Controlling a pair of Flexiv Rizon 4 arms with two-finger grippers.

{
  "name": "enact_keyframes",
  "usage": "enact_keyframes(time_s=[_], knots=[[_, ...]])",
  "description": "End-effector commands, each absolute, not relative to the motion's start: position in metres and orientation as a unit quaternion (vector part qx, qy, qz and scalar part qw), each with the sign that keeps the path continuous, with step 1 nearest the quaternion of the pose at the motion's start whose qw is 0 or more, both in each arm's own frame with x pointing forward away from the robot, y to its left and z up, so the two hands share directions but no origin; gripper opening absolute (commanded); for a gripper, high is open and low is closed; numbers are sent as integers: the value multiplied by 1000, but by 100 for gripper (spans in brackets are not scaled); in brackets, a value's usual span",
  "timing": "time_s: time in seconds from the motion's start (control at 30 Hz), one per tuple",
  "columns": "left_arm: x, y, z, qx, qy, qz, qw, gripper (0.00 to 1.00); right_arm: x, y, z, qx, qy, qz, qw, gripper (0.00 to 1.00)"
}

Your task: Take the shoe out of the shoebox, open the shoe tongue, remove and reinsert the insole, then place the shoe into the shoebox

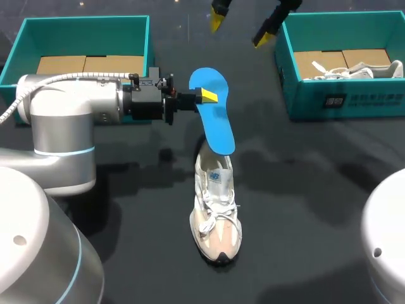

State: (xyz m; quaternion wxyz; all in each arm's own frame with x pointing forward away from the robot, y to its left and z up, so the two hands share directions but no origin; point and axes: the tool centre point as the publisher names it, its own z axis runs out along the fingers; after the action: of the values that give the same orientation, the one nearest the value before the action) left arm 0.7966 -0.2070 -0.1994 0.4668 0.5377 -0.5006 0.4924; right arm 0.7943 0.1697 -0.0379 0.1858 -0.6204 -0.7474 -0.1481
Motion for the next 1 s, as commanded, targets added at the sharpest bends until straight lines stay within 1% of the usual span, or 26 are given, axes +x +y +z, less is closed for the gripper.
enact_keyframes(time_s=[0.03,0.33,0.53,0.77,1.0], knots=[[796,-208,-200,538,-501,493,466,0,798,185,-37,-631,-773,-35,58,100],[796,-208,-200,538,-501,493,466,0,788,199,-36,-656,-755,14,0,100],[796,-208,-200,538,-501,493,466,0,780,209,-38,-664,-747,19,-15,100],[796,-208,-200,538,-501,493,466,0,777,218,-41,-668,-744,14,-8,100],[796,-208,-200,538,-501,493,466,0,776,215,-42,-676,-736,-12,23,100]])
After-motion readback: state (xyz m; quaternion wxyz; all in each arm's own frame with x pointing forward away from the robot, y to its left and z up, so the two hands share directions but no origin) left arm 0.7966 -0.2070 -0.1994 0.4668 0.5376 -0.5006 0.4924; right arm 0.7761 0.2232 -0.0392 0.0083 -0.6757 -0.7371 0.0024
